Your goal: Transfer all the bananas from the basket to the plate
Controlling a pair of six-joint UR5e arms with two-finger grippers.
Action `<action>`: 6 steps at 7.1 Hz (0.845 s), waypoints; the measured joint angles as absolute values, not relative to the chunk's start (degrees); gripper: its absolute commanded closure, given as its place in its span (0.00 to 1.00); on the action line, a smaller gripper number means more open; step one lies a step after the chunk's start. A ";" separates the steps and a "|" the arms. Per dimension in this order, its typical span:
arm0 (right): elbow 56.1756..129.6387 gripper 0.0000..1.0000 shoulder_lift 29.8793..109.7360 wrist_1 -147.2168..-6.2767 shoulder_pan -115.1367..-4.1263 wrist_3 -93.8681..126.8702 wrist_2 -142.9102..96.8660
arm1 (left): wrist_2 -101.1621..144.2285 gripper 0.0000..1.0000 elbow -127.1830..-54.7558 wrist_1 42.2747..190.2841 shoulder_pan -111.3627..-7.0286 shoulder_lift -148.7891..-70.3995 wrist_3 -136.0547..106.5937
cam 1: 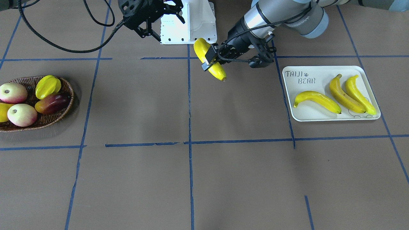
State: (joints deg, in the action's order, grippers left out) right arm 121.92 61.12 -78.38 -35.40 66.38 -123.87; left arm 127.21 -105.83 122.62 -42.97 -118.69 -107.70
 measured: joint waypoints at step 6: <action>122.13 0.00 68.19 -78.60 -41.15 66.36 -123.98 | 134.27 1.00 -106.09 119.51 -57.10 -90.99 -89.55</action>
